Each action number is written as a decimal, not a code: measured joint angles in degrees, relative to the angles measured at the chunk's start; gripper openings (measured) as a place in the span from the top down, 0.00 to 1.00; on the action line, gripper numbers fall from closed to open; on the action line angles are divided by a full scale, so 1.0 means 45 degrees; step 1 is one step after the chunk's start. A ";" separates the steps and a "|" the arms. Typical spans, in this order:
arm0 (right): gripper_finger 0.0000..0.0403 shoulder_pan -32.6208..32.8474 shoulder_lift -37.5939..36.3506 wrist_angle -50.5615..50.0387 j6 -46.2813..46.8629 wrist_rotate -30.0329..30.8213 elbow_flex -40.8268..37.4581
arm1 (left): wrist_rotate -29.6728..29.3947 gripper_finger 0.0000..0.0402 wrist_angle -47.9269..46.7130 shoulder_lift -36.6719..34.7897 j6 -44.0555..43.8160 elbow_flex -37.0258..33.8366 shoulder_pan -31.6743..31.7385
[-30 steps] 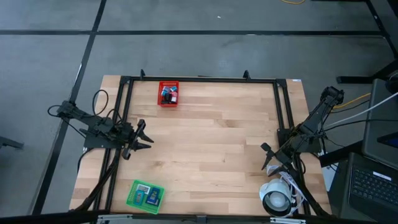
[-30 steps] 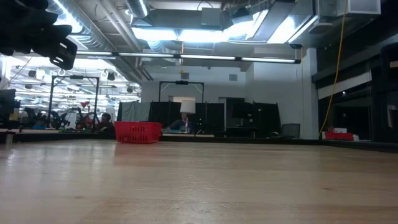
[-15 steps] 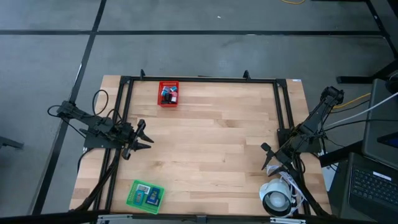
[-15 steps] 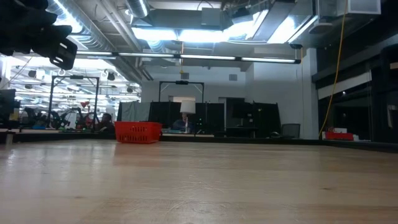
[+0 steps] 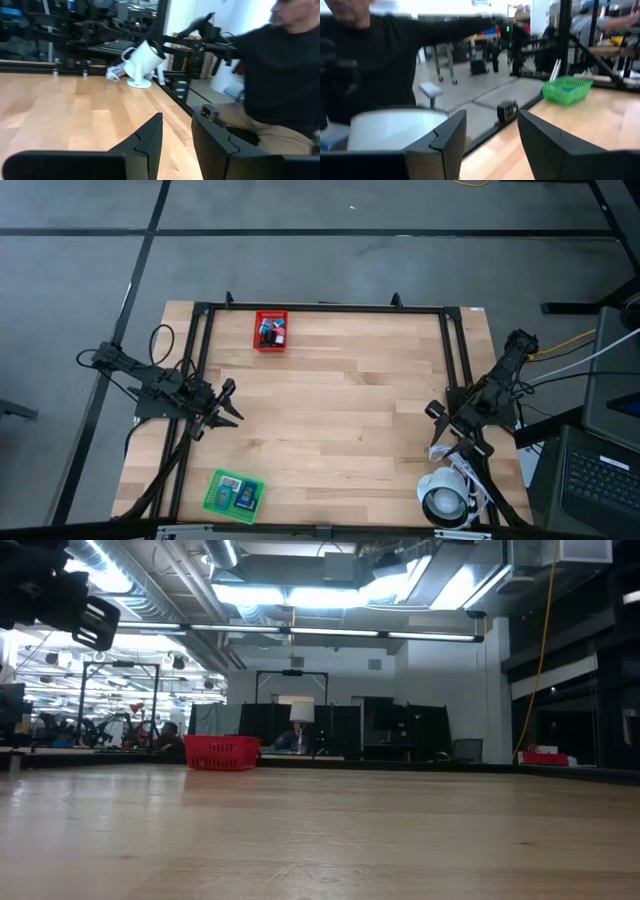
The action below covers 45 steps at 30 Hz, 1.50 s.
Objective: Pick & Place Office items
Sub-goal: Return to Home Position
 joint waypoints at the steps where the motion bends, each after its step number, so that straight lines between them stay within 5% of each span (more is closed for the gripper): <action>1: 0.55 0.0000 -0.0002 0.0297 -0.0003 0.0013 -0.0065 | 0.0127 0.75 -0.0005 0.0000 0.0000 0.0000 0.0000; 20: 0.55 -0.0132 0.2140 -0.0048 0.0024 -0.0634 -0.0157 | 0.0110 0.74 -0.0027 -0.0189 0.0007 0.0000 0.0005; 45: 0.55 0.0238 0.0352 -0.0015 0.0019 -0.0638 -0.0157 | 0.0095 0.75 -0.0019 -0.0170 0.0004 0.0000 0.0005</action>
